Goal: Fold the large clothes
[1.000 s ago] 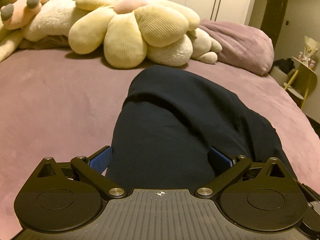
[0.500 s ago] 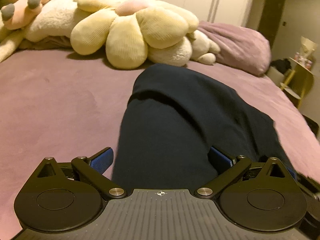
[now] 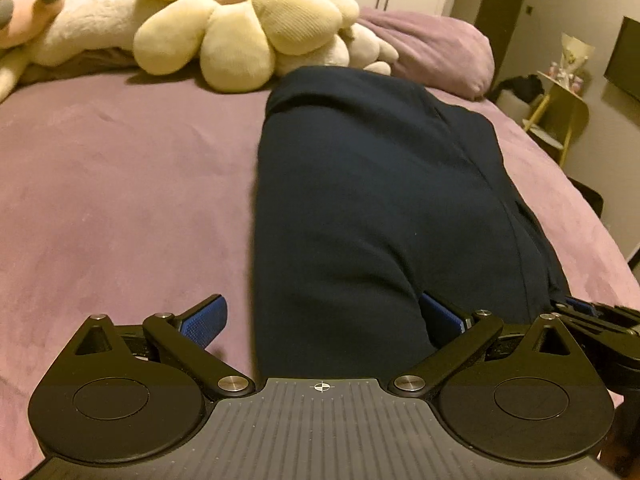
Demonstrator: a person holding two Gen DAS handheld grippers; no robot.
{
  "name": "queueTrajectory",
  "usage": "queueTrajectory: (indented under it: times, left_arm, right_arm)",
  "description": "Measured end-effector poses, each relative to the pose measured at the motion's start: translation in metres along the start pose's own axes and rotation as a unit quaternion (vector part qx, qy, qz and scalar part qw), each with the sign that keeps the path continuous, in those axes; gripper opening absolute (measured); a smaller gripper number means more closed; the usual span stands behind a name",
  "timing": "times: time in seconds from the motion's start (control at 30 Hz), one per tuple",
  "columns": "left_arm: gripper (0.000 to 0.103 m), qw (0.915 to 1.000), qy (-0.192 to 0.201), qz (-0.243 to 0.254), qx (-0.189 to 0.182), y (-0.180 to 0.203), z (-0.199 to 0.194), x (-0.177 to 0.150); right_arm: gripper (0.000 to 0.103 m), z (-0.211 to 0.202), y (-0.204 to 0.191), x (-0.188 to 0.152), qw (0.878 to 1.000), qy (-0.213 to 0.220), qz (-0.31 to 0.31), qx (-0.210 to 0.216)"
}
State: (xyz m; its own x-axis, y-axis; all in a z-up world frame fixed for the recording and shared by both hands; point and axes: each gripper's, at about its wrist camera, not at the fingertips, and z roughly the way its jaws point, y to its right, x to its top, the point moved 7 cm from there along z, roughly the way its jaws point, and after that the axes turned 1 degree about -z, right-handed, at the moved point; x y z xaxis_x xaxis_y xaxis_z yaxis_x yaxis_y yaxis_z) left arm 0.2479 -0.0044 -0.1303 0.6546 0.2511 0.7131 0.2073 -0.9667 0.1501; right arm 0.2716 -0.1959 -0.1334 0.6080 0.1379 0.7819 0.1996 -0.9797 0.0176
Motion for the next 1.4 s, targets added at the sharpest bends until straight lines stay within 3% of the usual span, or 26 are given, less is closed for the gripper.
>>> queueTrajectory:
  times: [0.13,0.27,0.33,0.4,0.53,0.63,0.73,0.8,0.93,1.0,1.1,1.23,1.4]
  left_arm:
    - [0.103,0.9998,-0.007,-0.009,0.019,0.003,-0.003,-0.004]
    - [0.103,0.9989,-0.028,-0.03,0.021,0.003,-0.034,-0.012]
    - [0.103,0.9991,-0.027,-0.027,0.017,0.0,-0.05,-0.019]
    - [0.103,0.9985,-0.037,-0.033,0.022,-0.006,-0.063,-0.026]
    - [0.103,0.9937,-0.086,-0.033,0.063,-0.014,-0.073,-0.038]
    - [0.103,0.994,-0.089,-0.002,0.064,-0.011,-0.082,-0.044]
    - [0.103,0.9948,-0.071,0.027,0.068,-0.006,-0.096,-0.046]
    - [0.103,0.9944,-0.059,0.043,0.076,-0.004,-0.103,-0.045]
    - [0.103,0.9927,-0.056,0.058,0.09,0.002,-0.111,-0.042]
    - [0.103,0.9929,-0.051,0.059,0.089,0.001,-0.114,-0.037]
    - [0.103,0.9936,-0.047,0.055,0.087,0.002,-0.119,-0.033]
    - [0.103,0.9933,-0.046,0.057,0.089,0.003,-0.121,-0.032]
    - [0.103,0.9913,-0.043,0.069,0.103,0.003,-0.12,-0.03]
  right_arm:
    - [0.028,0.014,-0.004,0.002,1.0,-0.018,-0.011,-0.001]
    - [0.028,0.013,-0.002,0.005,0.999,-0.02,-0.028,0.006]
    - [0.033,0.0,0.001,0.005,1.0,-0.018,-0.023,0.008]
    - [0.052,-0.015,0.006,-0.001,0.999,-0.03,-0.011,-0.002]
    - [0.06,-0.058,0.007,-0.02,0.999,-0.036,0.009,0.005]
    - [0.071,-0.082,0.007,-0.042,0.997,-0.075,0.003,-0.025]
    - [0.074,-0.092,0.006,-0.068,0.989,-0.146,0.021,-0.009]
    - [0.076,-0.099,0.005,-0.074,0.987,-0.162,0.02,-0.014]
    - [0.088,-0.11,-0.006,-0.062,0.988,-0.152,0.004,-0.012]
    - [0.101,-0.112,-0.011,-0.051,0.989,-0.146,0.011,-0.006]
    - [0.101,-0.114,-0.015,-0.036,0.991,-0.131,0.026,0.009]
    - [0.101,-0.117,-0.02,-0.019,0.993,-0.115,0.015,-0.02]
    - [0.102,-0.123,-0.022,-0.007,0.994,-0.108,0.031,-0.008]
